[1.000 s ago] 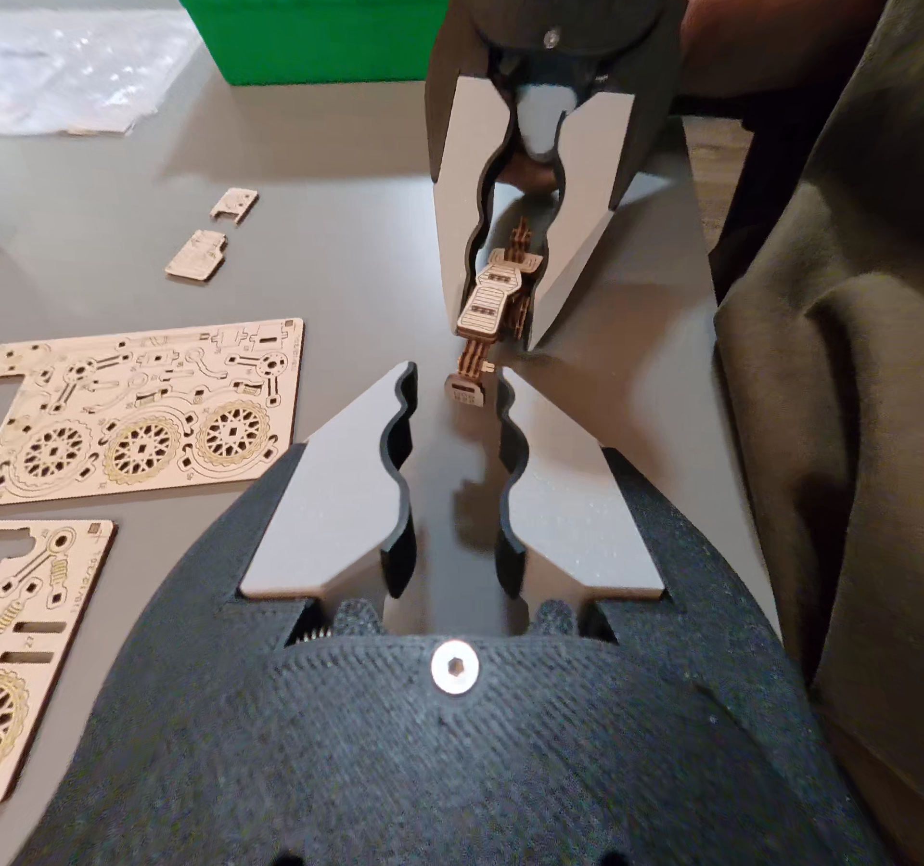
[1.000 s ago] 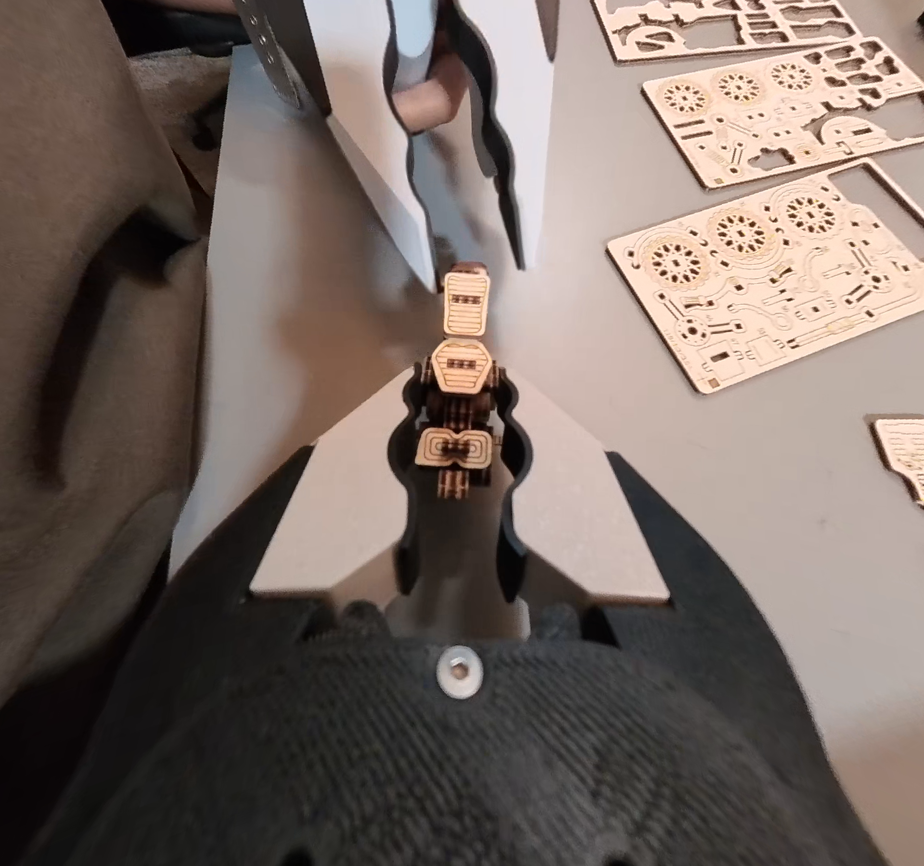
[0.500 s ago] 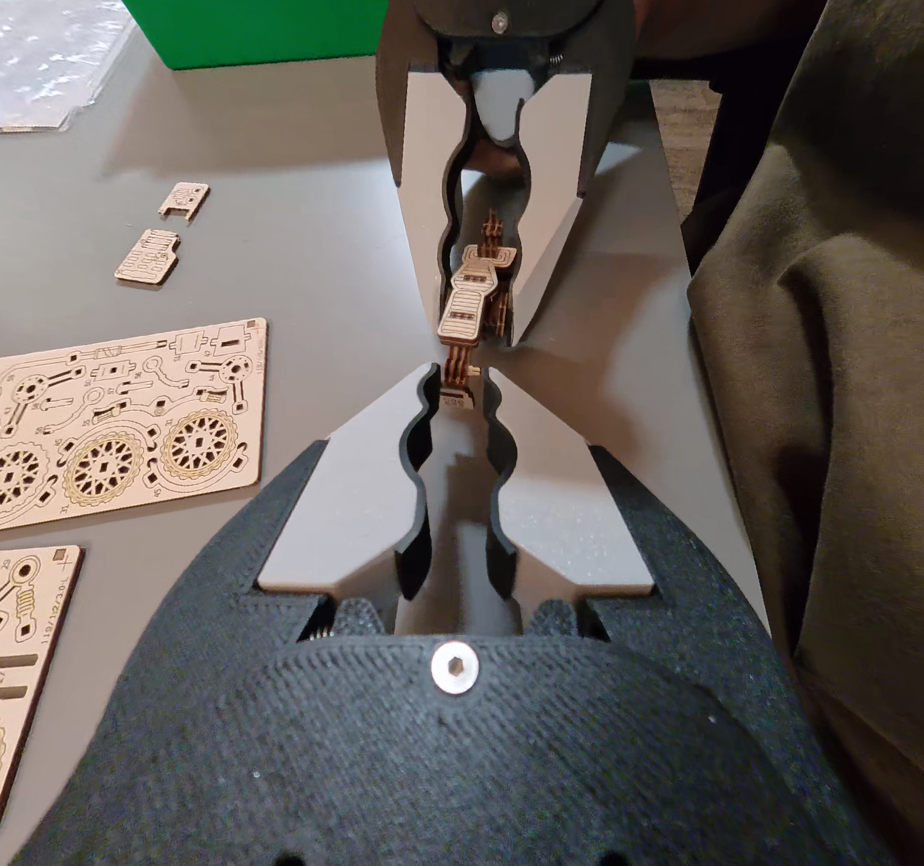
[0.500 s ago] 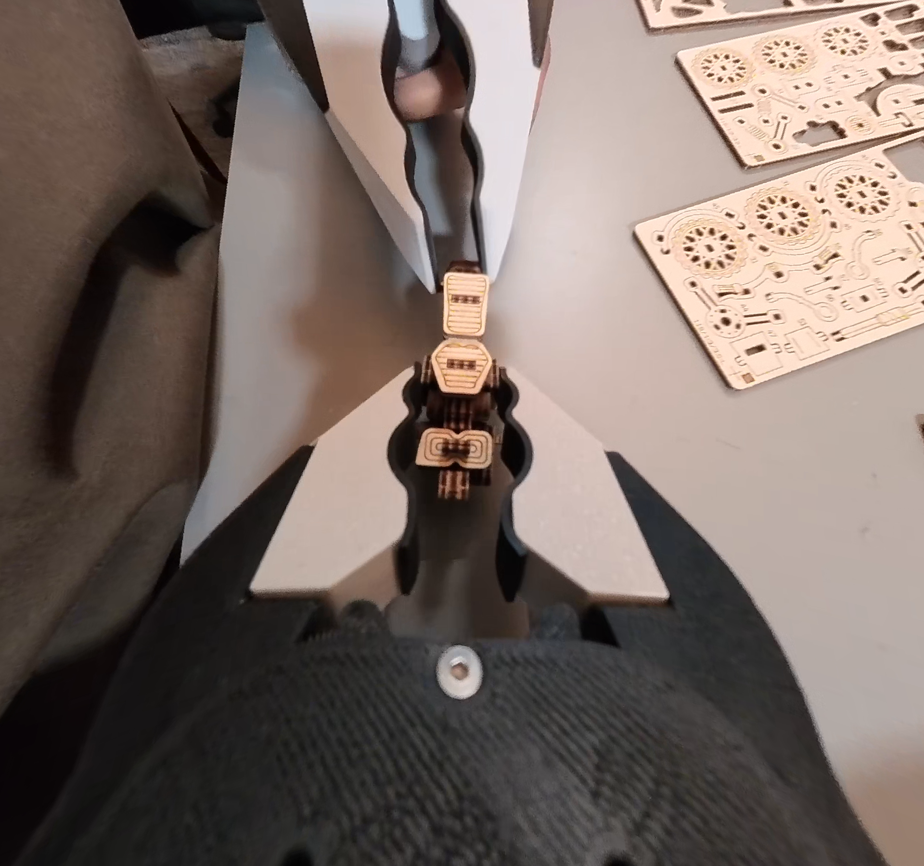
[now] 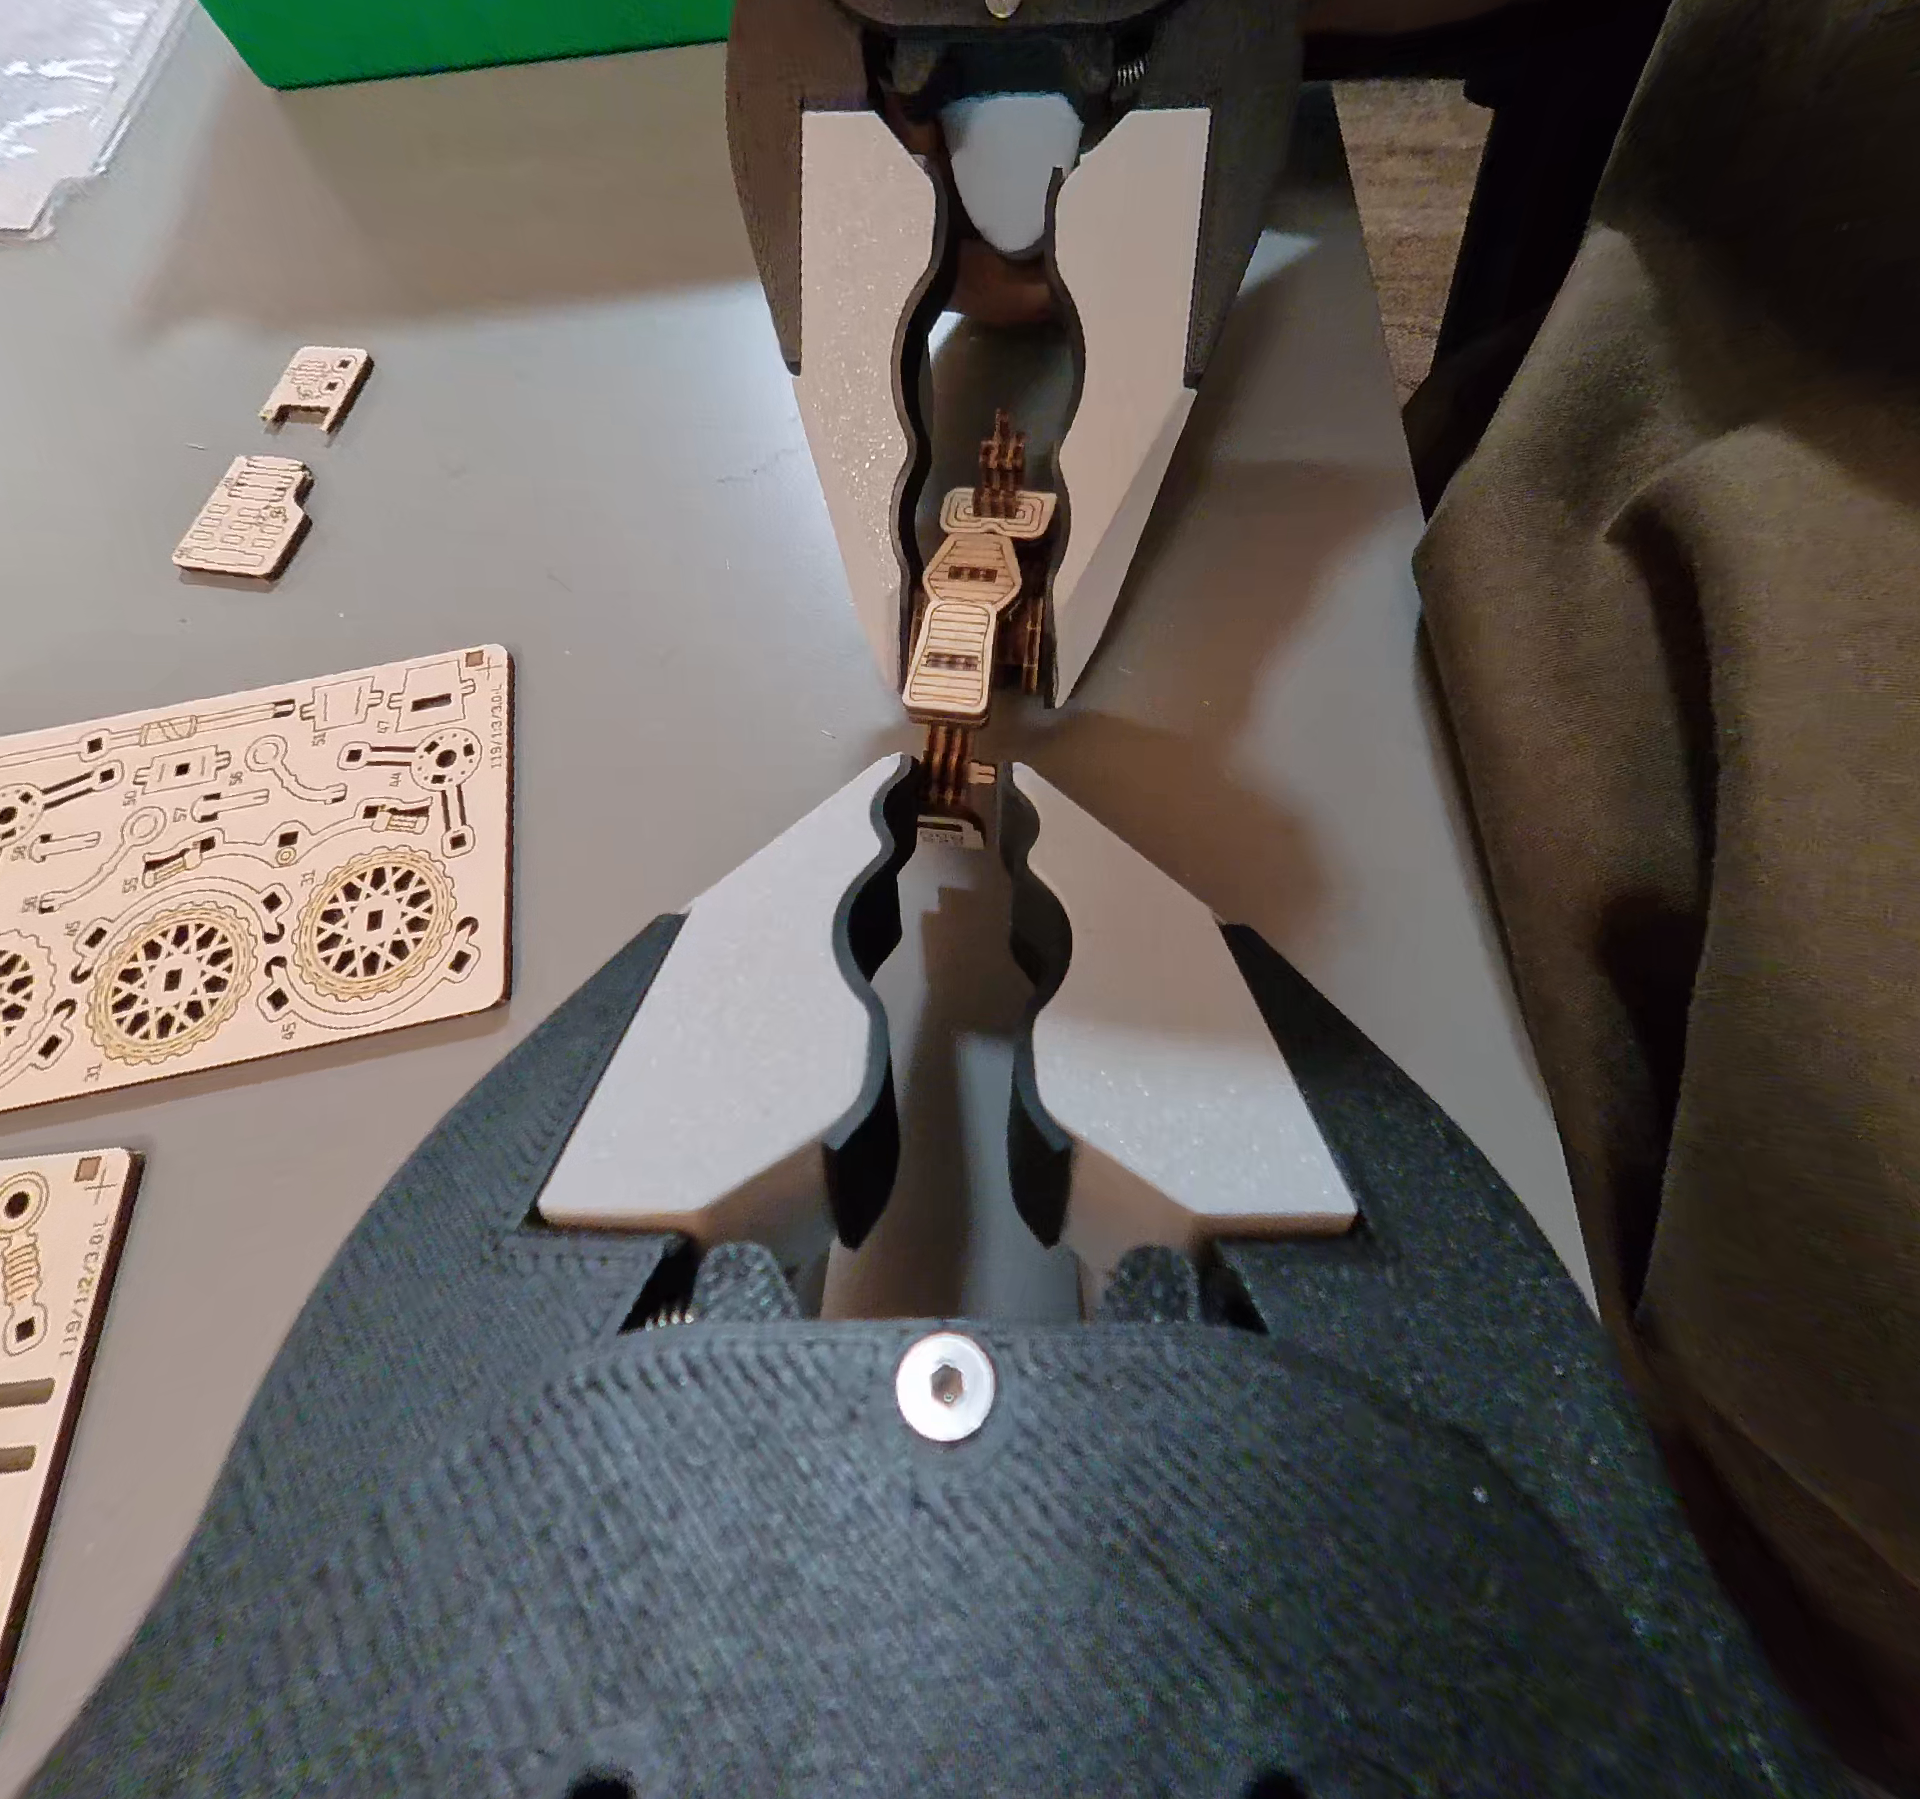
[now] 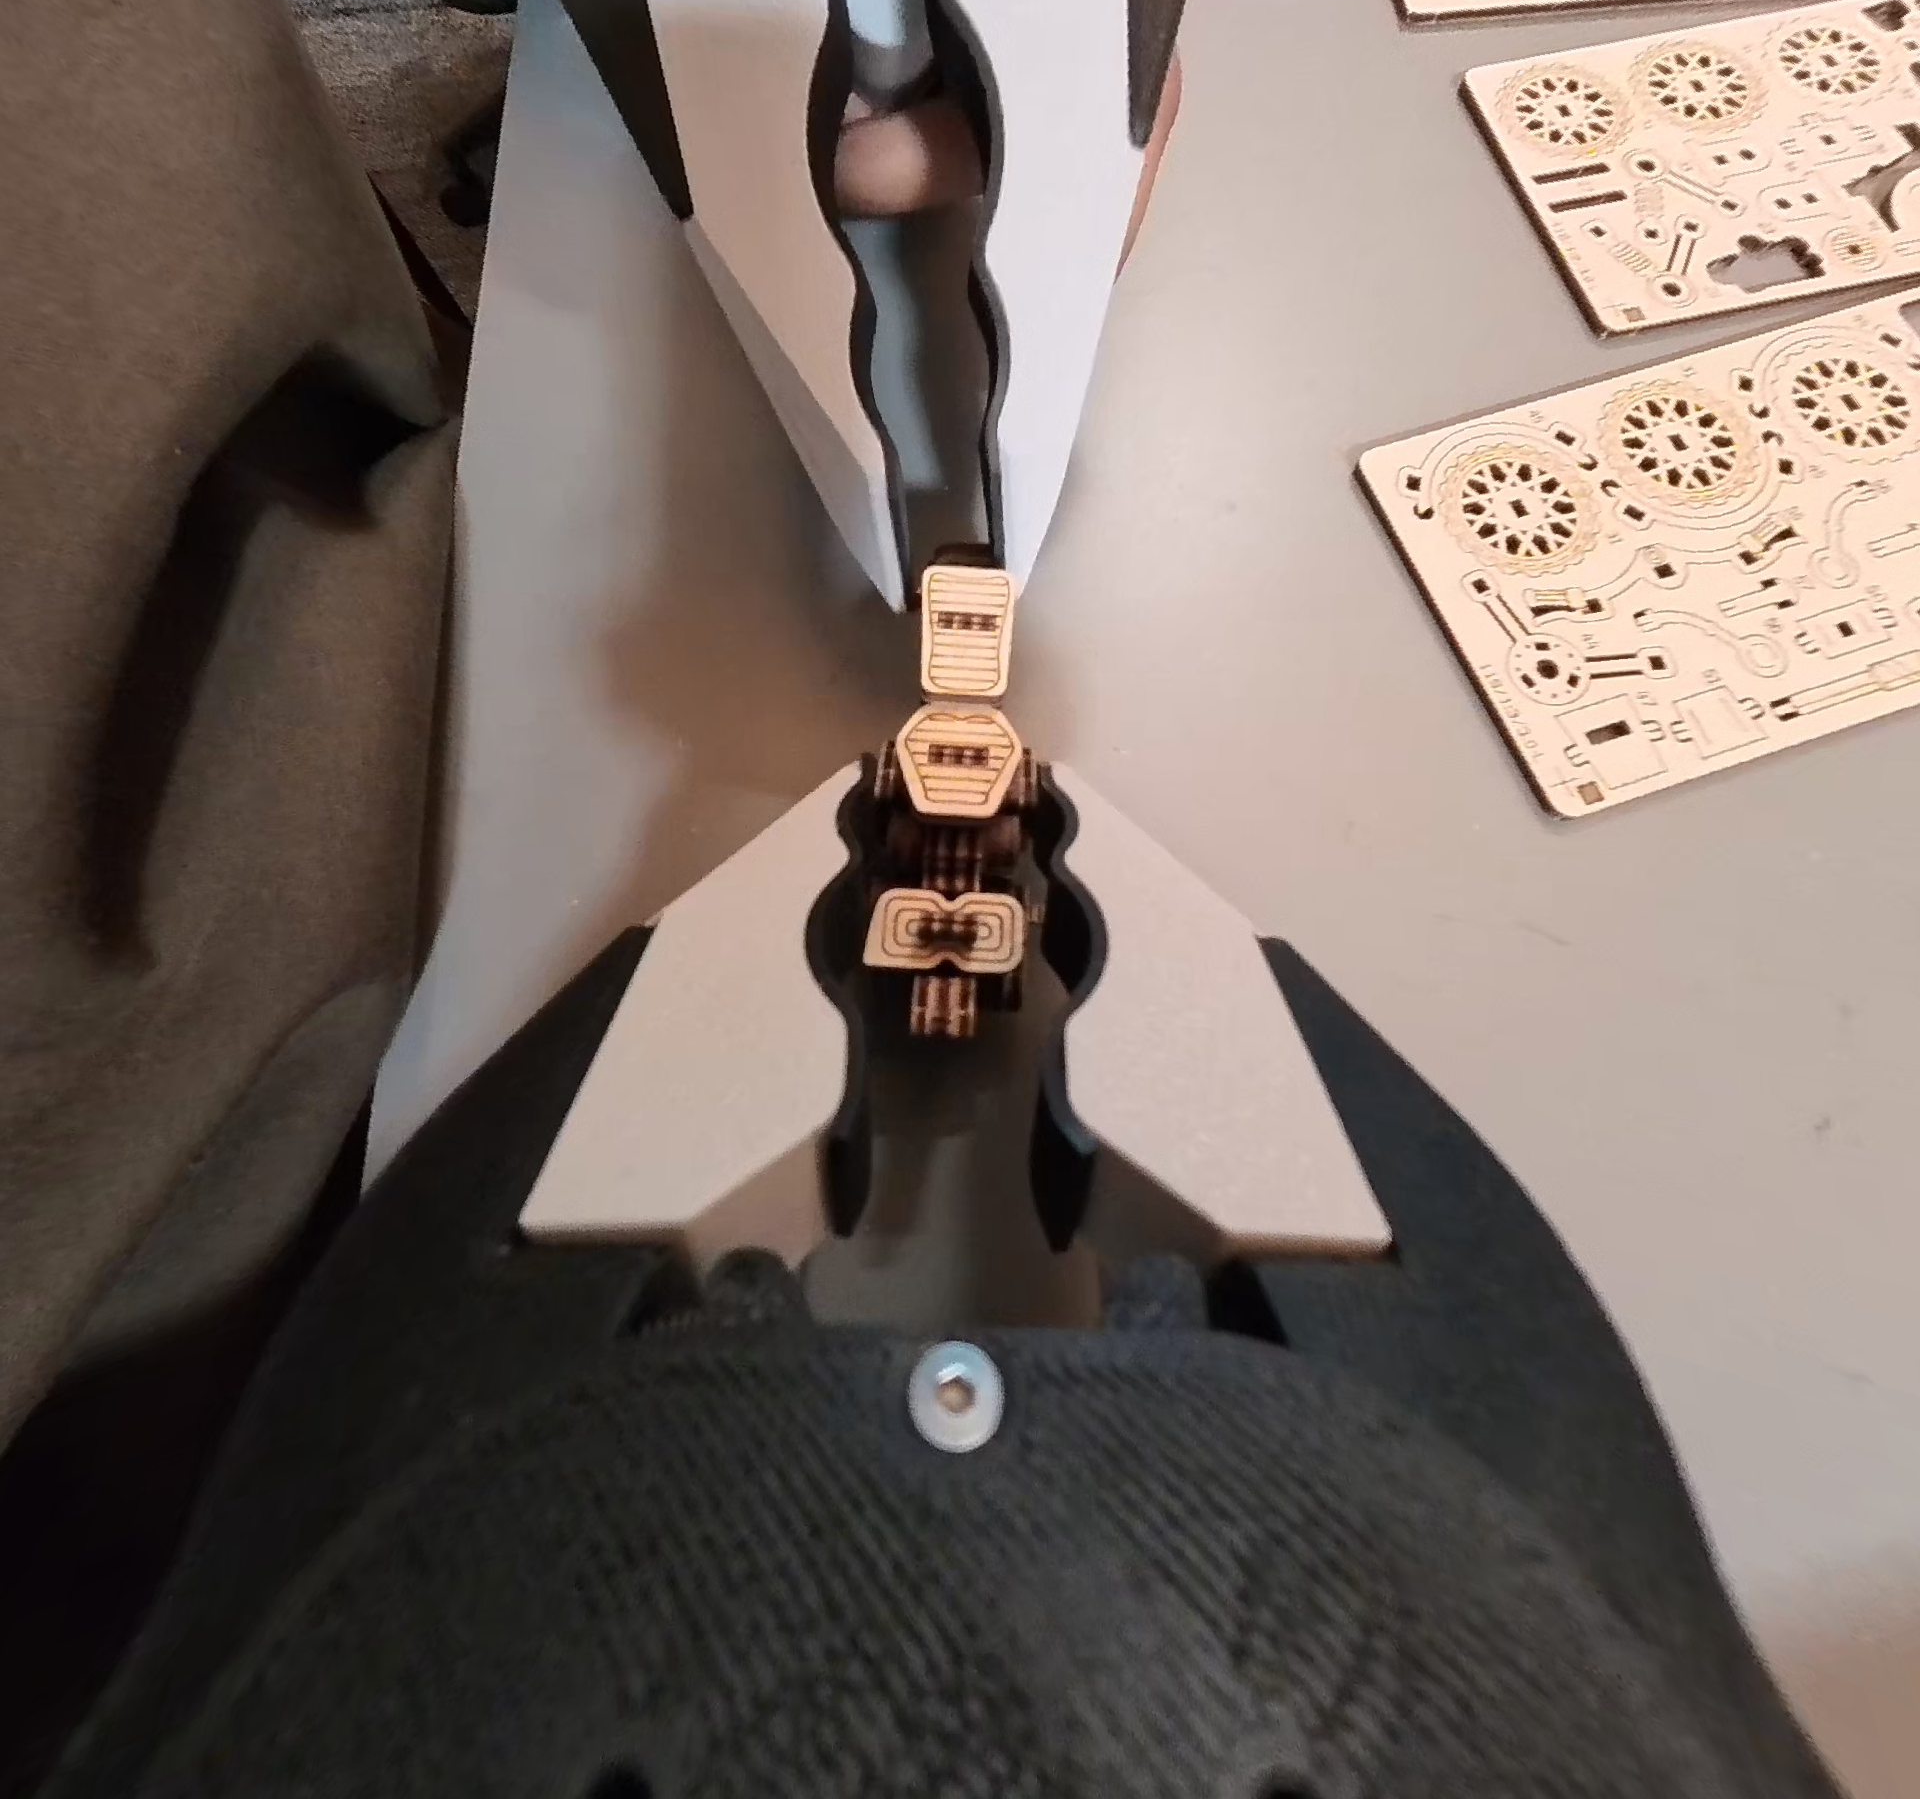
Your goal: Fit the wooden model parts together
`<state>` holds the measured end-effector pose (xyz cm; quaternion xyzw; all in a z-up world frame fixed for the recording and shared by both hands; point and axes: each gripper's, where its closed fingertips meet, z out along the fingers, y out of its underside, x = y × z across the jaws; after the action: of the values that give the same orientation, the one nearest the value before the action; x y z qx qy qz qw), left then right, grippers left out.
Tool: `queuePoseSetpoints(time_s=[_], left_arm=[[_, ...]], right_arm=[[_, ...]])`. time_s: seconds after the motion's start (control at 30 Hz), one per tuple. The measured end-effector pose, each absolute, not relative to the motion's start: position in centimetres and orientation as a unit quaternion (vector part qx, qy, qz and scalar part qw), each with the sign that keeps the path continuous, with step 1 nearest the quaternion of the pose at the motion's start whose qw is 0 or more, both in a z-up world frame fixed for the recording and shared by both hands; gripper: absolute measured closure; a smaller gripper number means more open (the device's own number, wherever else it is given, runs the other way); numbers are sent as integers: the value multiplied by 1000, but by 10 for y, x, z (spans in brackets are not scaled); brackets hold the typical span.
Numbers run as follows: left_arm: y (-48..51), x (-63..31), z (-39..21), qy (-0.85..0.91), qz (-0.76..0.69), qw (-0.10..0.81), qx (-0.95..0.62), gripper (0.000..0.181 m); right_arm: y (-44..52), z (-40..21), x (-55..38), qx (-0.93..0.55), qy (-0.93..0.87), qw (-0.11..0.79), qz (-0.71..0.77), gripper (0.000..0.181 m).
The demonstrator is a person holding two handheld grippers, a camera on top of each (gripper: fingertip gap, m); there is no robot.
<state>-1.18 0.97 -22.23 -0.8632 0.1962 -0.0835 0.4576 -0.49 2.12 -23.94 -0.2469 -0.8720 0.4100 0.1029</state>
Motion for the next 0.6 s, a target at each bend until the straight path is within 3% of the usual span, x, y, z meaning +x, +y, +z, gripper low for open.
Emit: queuePoseSetpoints(time_s=[0.6], left_arm=[[6, -7, -221, 207, -98, 457, -860, 171]], right_arm=[[18, -239, -2, -236, -873, 96, 416, 154]])
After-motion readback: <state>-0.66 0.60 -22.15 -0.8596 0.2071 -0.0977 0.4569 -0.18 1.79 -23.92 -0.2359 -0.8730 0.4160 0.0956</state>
